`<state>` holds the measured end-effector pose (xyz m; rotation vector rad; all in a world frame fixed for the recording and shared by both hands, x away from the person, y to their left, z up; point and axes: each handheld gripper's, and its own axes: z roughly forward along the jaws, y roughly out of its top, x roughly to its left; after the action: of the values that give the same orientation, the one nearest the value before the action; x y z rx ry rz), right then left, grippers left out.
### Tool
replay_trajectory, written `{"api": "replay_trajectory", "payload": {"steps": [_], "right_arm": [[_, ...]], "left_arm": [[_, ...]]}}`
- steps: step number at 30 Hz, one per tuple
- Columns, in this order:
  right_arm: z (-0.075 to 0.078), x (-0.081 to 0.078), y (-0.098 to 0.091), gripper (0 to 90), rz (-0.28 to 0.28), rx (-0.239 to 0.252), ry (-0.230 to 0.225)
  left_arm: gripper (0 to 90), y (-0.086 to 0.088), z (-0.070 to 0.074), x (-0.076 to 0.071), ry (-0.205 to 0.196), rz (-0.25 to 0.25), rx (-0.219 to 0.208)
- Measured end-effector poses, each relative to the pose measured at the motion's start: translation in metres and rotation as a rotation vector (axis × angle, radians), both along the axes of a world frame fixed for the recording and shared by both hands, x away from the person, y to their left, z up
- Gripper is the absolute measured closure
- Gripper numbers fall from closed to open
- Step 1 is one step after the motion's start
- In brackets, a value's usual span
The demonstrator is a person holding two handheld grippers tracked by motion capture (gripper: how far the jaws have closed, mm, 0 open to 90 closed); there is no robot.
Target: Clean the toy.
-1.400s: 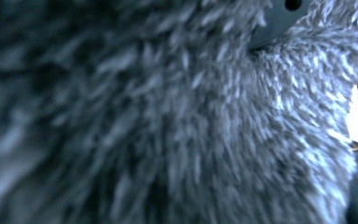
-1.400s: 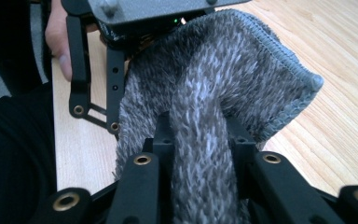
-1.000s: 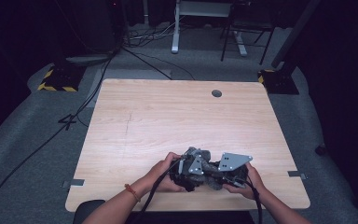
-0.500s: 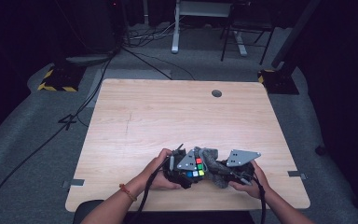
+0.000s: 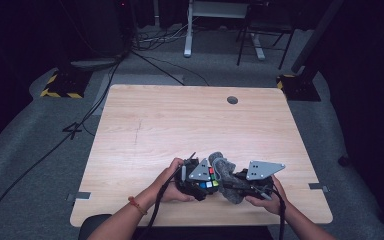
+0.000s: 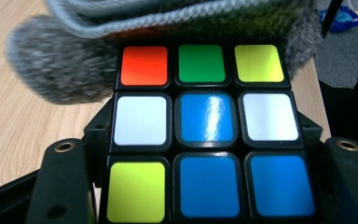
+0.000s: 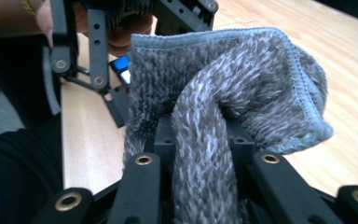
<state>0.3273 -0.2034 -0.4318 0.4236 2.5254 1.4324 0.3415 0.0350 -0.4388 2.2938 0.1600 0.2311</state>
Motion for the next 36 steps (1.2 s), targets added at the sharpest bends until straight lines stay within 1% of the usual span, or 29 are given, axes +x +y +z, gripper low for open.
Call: {"api": "replay_trajectory", "payload": {"steps": [2,3,5,6,7,10,11,12,14,15,17,18,20,22,24,25,27,28,30,32,33,34,36], "right_arm": [[0.001,-0.001,0.002,72.9,-0.017,-0.035,-0.032],[0.0,0.0,0.003,72.9,-0.024,-0.048,-0.036],[-0.004,0.003,0.004,73.0,-0.038,-0.058,-0.018],[-0.007,0.005,0.005,73.0,-0.043,-0.068,-0.006],[-0.009,0.006,0.006,73.0,-0.042,-0.079,-0.003],[-0.017,0.007,0.009,73.0,-0.034,-0.116,0.019],[-0.019,0.006,0.01,73.0,-0.029,-0.12,0.026],[-0.02,0.006,0.01,73.0,-0.026,-0.117,0.032],[-0.018,0.005,0.009,73.0,-0.023,-0.109,0.026],[-0.016,0.004,0.008,73.0,-0.022,-0.094,0.026],[-0.014,0.002,0.006,73.1,-0.027,-0.081,0.019],[-0.012,0.001,0.006,73.1,-0.026,-0.071,0.008],[-0.008,-0.001,0.005,73.1,-0.028,-0.067,-0.005],[-0.005,-0.003,0.005,73.2,-0.027,-0.054,-0.018],[-0.002,-0.006,0.005,73.2,-0.027,-0.048,-0.032],[-0.001,-0.007,0.004,73.2,-0.027,-0.041,-0.035],[0.004,-0.008,0.003,73.3,-0.021,-0.012,-0.04],[0.005,-0.008,0.003,73.3,-0.021,-0.004,-0.041],[0.007,-0.009,0.003,73.3,-0.017,-0.007,-0.051],[0.008,-0.009,0.003,73.3,-0.011,0.005,-0.052],[0.009,-0.008,0.003,73.3,-0.011,0.003,-0.055],[0.01,-0.008,0.004,73.3,-0.016,0.002,-0.057],[0.01,-0.006,0.004,73.3,-0.019,0.006,-0.054]], "left_arm": [[33.6,0.0,0.002,-0.001,-0.006,-0.008,-0.013],[33.5,0.001,0.004,-0.001,-0.004,-0.014,-0.025],[33.6,0.003,0.008,-0.002,-0.006,-0.022,-0.052],[33.5,0.004,0.009,-0.002,-0.005,-0.025,-0.059],[33.5,0.004,0.011,-0.003,-0.006,-0.027,-0.068],[33.6,0.007,0.014,-0.003,-0.011,-0.032,-0.081],[33.6,0.007,0.015,-0.003,-0.012,-0.03,-0.085],[33.6,0.007,0.015,-0.003,-0.014,-0.032,-0.083],[33.5,0.007,0.015,-0.003,-0.024,-0.03,-0.077],[33.6,0.007,0.015,-0.003,-0.021,-0.029,-0.077],[33.5,0.008,0.015,-0.002,-0.021,-0.027,-0.072],[33.5,0.007,0.014,-0.001,-0.026,-0.023,-0.065],[33.5,0.006,0.014,-0.003,-0.051,-0.015,-0.043],[33.4,0.005,0.014,-0.005,-0.059,-0.011,-0.037],[33.4,0.006,0.015,-0.005,-0.057,-0.014,-0.047],[33.4,0.006,0.015,-0.004,-0.056,-0.013,-0.045],[33.3,0.005,0.013,-0.004,-0.065,-0.007,-0.022],[33.1,0.004,0.012,-0.004,-0.059,-0.013,-0.018],[32.2,0.003,0.011,-0.004,-0.058,-0.019,-0.014],[32.9,-0.001,0.01,-0.004,-0.062,-0.024,0.0],[32.9,-0.002,0.009,-0.004,-0.063,-0.025,0.005],[33.0,-0.002,0.009,-0.003,-0.049,-0.026,-0.002],[33.2,-0.002,0.009,-0.002,-0.058,-0.023,-0.002]]}}
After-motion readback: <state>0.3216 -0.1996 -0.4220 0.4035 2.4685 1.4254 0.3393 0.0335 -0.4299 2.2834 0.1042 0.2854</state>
